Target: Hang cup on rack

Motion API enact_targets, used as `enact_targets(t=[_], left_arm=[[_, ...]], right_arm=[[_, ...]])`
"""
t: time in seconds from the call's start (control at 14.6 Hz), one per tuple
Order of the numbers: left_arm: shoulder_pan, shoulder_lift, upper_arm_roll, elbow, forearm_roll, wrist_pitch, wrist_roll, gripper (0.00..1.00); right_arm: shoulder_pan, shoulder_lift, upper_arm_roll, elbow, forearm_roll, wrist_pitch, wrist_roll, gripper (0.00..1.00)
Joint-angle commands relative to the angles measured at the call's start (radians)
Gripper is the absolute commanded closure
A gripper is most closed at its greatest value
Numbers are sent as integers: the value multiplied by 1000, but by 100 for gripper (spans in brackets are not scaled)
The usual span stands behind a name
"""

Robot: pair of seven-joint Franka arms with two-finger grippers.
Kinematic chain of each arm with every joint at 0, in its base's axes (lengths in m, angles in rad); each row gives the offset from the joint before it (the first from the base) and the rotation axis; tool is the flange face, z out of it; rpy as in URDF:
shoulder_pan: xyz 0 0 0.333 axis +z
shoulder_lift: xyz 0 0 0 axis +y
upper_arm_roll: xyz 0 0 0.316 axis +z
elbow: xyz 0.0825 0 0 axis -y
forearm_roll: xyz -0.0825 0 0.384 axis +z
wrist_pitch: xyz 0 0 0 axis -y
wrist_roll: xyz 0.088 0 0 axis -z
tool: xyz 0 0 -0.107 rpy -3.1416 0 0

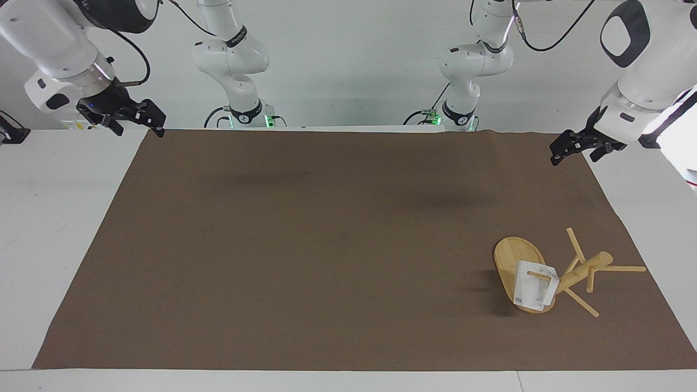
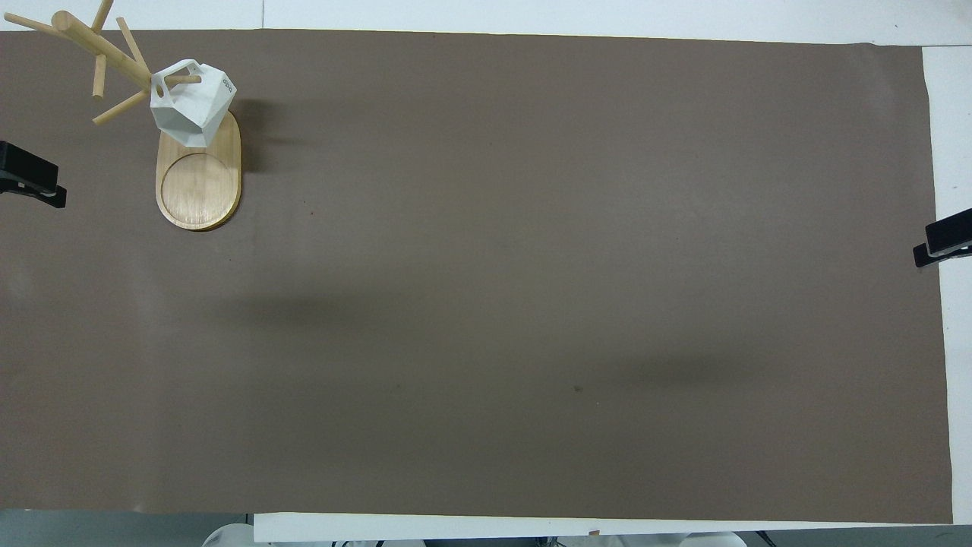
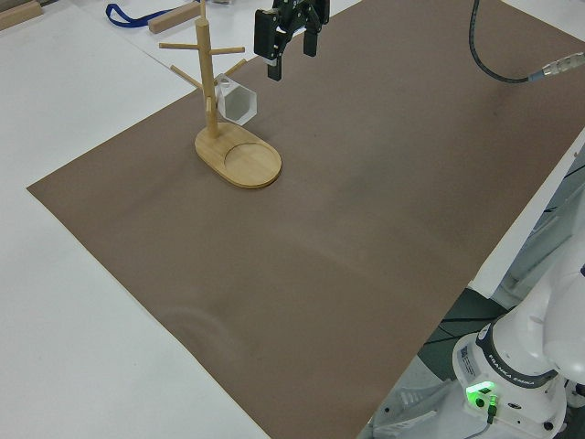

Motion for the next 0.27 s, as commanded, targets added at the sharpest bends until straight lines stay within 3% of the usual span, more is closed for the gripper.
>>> enact_targets(t=[0.0, 0.21], left_arm=[[-6, 28, 4, 56, 7, -43, 19, 0], [-5, 25, 2, 54, 4, -34, 19, 0]], right_arm=[[-7, -18, 9, -26, -4, 17, -5, 0], [-7, -18, 9, -26, -4, 17, -5, 0]])
